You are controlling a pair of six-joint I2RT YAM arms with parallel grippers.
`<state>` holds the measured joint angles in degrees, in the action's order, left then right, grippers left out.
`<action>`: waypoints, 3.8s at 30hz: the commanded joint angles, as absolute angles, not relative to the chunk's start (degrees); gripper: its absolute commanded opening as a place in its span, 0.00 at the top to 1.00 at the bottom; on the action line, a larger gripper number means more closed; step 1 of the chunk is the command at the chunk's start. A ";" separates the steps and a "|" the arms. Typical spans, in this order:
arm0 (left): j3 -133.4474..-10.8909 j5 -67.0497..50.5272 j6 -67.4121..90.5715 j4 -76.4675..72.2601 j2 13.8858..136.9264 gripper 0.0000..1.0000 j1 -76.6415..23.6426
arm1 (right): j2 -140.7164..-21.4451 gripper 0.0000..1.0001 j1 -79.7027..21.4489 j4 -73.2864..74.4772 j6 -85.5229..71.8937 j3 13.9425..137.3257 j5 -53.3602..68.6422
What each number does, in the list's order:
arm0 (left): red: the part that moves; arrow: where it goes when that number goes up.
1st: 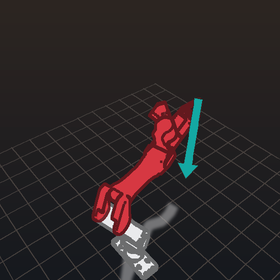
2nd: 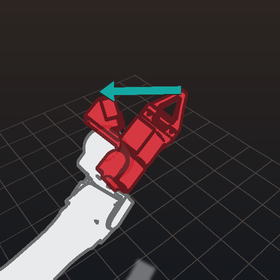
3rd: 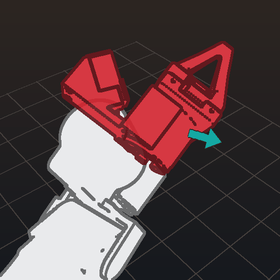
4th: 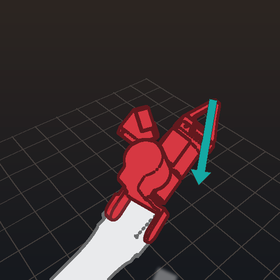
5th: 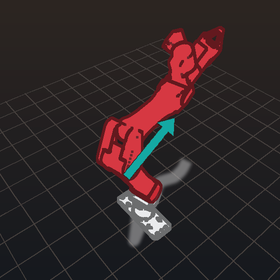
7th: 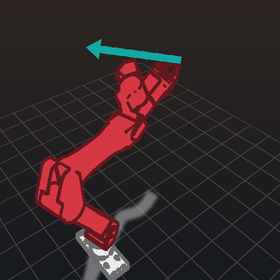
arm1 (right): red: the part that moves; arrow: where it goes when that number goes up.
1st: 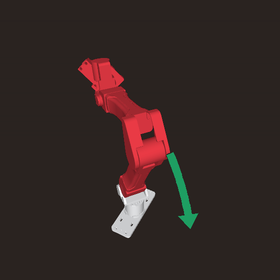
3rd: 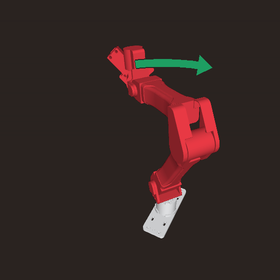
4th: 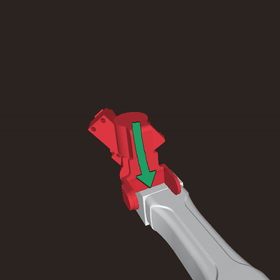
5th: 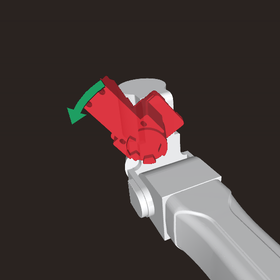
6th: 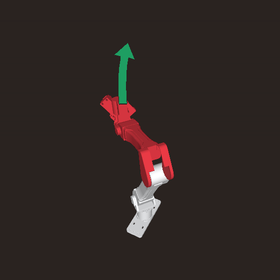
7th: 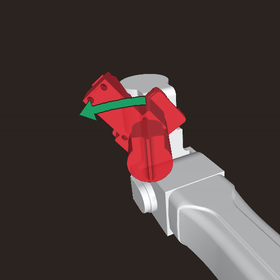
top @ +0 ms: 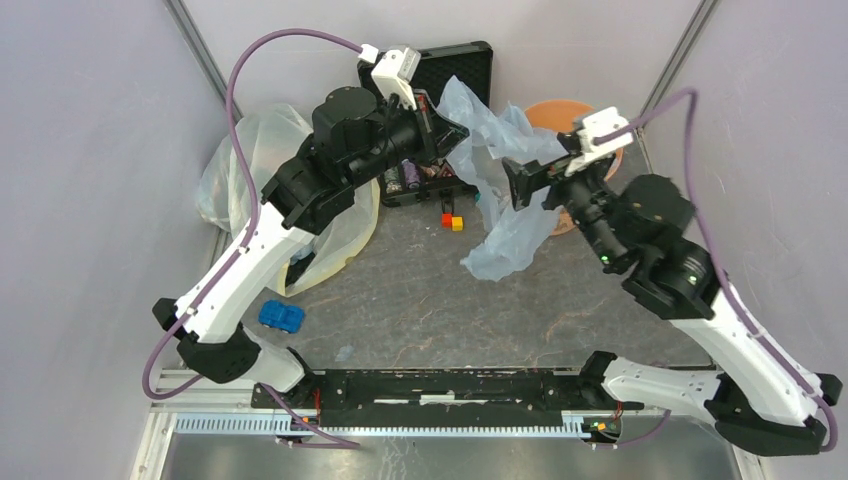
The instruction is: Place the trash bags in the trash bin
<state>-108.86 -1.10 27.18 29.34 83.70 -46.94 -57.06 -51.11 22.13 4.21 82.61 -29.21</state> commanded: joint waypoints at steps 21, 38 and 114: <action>-108.18 -7.56 30.04 24.04 83.78 0.98 -44.82 | -68.78 0.07 -46.48 32.63 10.55 101.56 -42.66; -106.52 -8.74 28.79 23.47 82.93 0.98 -44.74 | -84.22 0.02 -2.39 29.11 -8.50 94.14 28.43; -108.87 -25.74 34.45 14.65 101.71 0.98 -34.98 | -96.75 0.11 2.15 40.96 2.72 106.42 -7.61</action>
<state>-105.25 -23.55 32.36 14.87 101.38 -34.98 -96.12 -0.80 38.74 2.68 104.29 -4.60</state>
